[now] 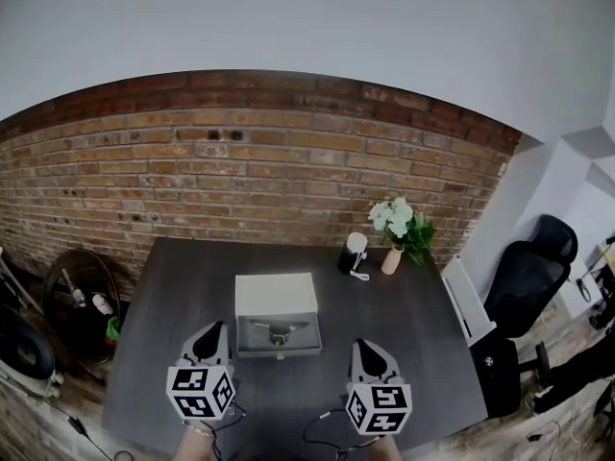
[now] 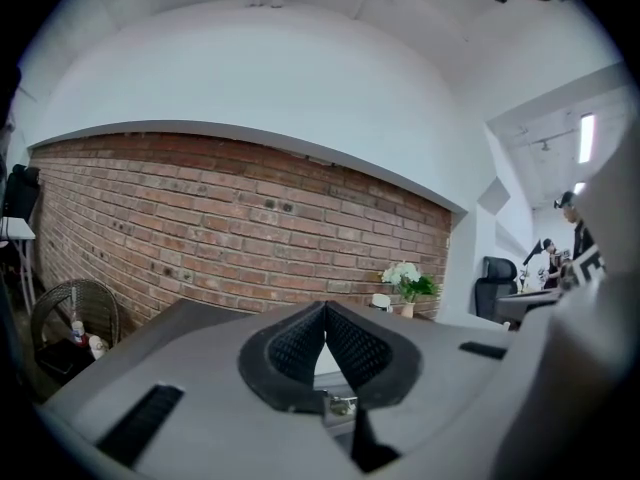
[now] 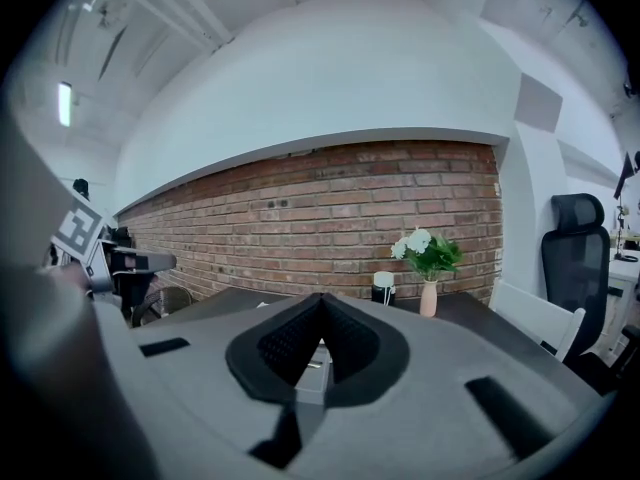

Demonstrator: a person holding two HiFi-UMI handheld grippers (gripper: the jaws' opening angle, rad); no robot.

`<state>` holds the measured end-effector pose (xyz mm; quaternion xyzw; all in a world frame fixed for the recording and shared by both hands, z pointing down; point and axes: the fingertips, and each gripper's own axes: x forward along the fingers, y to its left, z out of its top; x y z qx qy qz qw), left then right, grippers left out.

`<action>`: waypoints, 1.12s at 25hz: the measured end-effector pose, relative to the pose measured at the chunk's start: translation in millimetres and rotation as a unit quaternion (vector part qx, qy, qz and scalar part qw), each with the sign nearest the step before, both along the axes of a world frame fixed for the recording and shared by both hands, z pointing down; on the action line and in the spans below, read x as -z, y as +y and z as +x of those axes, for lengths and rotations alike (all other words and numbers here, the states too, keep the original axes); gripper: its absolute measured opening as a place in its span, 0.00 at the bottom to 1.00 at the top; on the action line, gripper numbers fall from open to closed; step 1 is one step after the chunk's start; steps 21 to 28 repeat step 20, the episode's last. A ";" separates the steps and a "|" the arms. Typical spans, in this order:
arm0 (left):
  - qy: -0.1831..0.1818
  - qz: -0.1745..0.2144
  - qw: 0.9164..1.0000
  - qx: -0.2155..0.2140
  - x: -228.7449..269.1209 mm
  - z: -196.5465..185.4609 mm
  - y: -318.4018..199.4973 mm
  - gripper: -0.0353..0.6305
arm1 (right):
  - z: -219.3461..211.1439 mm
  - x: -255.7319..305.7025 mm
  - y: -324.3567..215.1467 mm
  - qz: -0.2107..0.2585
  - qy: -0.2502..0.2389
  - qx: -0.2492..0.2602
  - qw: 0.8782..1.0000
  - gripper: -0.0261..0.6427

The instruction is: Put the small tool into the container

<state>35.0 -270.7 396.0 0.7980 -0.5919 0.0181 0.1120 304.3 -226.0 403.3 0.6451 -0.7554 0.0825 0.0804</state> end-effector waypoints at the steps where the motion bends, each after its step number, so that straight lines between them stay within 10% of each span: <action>1: 0.000 -0.001 1.000 0.001 -0.7 -0.9 -0.3 0.06 | -1.3 0.3 -0.9 0.000 0.000 0.001 1.000 0.04; 28: 0.013 -0.009 1.000 0.013 -9.4 -18.8 -2.4 0.06 | -19.9 -1.2 -10.5 -0.002 0.009 0.011 1.000 0.04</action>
